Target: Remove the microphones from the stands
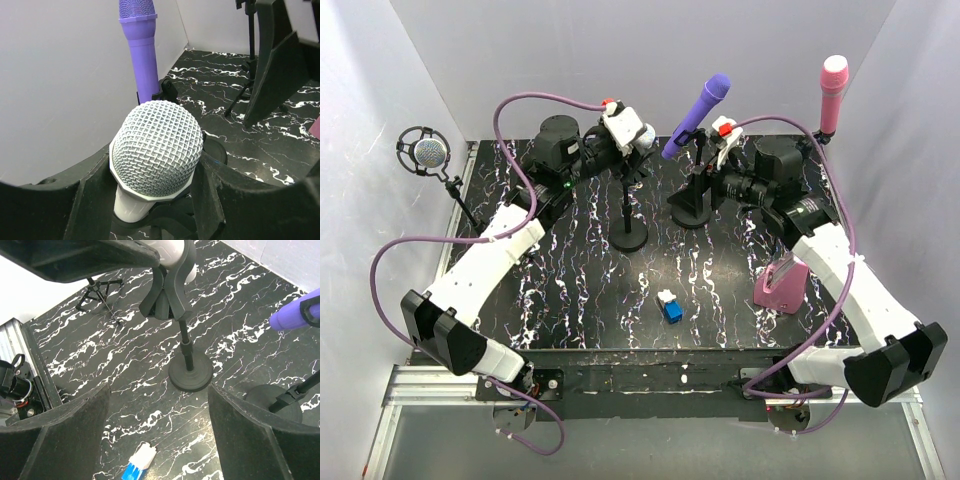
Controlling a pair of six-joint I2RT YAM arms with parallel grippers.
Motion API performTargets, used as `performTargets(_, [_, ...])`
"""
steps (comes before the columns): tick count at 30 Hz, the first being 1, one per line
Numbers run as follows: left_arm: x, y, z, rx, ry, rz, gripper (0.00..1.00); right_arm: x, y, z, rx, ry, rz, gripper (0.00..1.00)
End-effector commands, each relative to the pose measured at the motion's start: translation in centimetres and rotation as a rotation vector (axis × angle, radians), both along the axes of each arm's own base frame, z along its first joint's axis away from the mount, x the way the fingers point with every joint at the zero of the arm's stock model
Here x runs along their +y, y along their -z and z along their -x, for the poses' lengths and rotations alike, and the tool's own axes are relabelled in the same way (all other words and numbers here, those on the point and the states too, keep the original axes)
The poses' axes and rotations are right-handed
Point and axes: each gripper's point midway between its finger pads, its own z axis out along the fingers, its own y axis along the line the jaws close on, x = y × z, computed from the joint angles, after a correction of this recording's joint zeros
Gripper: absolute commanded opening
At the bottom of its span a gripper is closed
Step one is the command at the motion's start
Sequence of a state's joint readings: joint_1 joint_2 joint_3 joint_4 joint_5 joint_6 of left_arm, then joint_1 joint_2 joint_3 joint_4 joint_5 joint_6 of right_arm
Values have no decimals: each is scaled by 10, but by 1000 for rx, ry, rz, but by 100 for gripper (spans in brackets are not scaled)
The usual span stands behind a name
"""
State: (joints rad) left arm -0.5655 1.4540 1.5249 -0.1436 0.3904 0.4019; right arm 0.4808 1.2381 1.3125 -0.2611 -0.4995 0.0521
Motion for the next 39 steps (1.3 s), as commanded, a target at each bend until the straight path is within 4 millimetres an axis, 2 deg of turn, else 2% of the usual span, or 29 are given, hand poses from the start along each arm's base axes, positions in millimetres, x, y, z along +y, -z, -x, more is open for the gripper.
performTargets(1, [-9,-14,16,78,5,78,0,6,-25,-4,-60,-11,-48,84])
performTargets(7, [-16,-12,19,93,-10,82,0,18,-22,-2,-75,-75,-64,88])
performTargets(16, [2,-11,8,119,-142,101,0,55,-15,-14,-97,-139,-85,94])
performTargets(18, [4,-10,6,136,-163,110,0,62,-9,-16,-81,-152,-87,94])
performTargets(19, [4,-11,7,139,-161,112,0,65,-14,-18,-103,-157,-102,94])
performTargets(21, [6,-11,9,145,-163,113,0,72,-12,-22,-105,-164,-108,94])
performTargets(29, [14,-8,7,160,-214,114,0,78,-17,-39,-181,-135,-149,95])
performTargets(39, [15,-6,2,180,-220,120,0,97,-1,-55,-162,-179,-158,95])
